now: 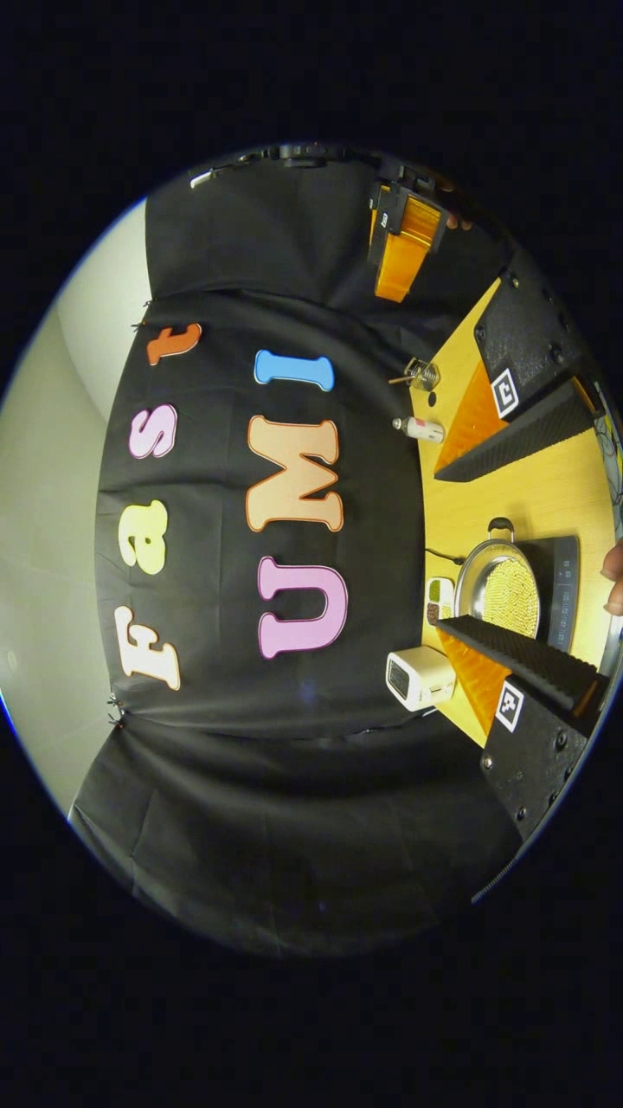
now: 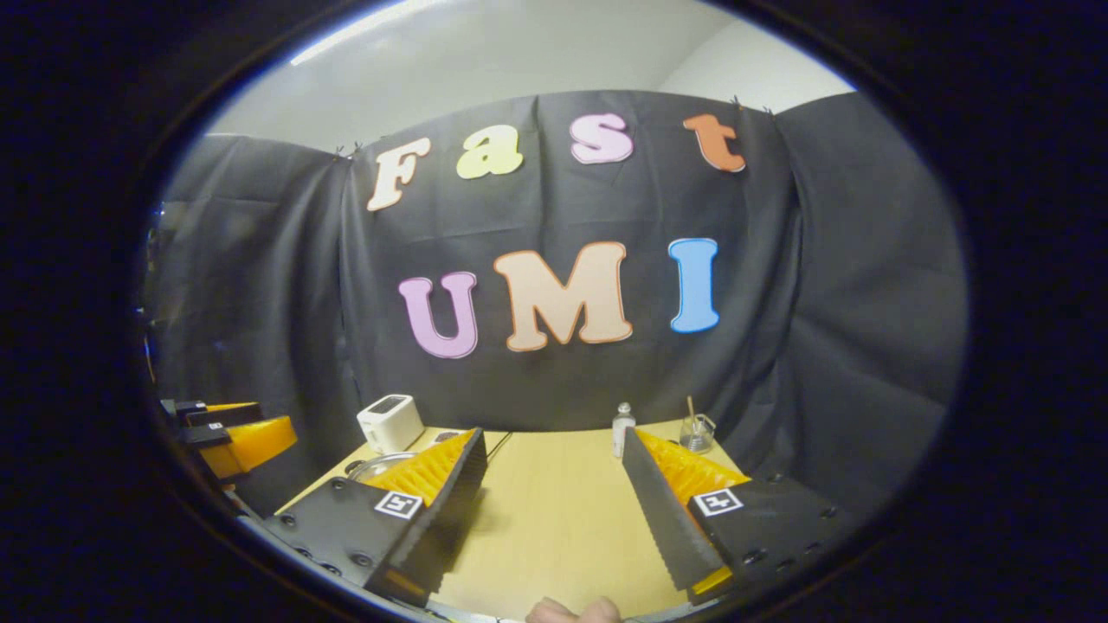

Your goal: First push the handle of the pot to place it horizontally, then grasp the pot with both hands and set it on the induction cooktop.

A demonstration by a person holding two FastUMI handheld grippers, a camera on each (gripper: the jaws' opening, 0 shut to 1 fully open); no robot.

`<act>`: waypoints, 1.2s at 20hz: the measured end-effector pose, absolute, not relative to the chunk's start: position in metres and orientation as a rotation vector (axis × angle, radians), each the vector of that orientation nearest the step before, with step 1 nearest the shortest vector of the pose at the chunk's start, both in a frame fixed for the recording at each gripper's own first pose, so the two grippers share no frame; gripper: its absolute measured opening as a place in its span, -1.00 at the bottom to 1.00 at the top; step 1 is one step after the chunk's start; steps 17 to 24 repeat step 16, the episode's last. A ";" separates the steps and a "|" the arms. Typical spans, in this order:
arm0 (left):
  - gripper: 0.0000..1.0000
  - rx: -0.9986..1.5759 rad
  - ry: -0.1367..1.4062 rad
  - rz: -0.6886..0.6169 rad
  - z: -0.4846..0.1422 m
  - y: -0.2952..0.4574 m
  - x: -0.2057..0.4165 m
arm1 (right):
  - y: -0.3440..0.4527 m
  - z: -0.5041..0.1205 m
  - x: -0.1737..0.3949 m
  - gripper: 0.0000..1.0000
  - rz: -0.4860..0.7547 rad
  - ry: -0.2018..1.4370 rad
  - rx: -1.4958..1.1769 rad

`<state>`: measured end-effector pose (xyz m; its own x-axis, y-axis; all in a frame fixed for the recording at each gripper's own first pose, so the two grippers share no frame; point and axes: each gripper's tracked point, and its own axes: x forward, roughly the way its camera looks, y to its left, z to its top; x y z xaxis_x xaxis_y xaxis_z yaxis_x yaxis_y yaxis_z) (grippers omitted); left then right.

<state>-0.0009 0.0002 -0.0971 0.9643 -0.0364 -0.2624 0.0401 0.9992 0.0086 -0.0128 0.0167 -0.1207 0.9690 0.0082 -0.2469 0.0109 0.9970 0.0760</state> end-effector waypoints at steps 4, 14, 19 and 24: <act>0.86 -0.010 0.222 -0.040 -0.082 0.001 -0.024 | 0.031 -0.119 -0.045 0.86 -0.001 0.253 0.044; 0.86 0.026 0.206 0.008 -0.078 0.012 -0.048 | 0.014 -0.097 -0.055 0.87 -0.020 0.200 0.005; 0.86 0.034 0.206 0.009 -0.076 0.008 -0.044 | -0.004 -0.100 -0.057 0.87 -0.044 0.210 0.007; 0.86 0.034 0.206 0.009 -0.076 0.008 -0.044 | -0.004 -0.100 -0.057 0.87 -0.044 0.210 0.007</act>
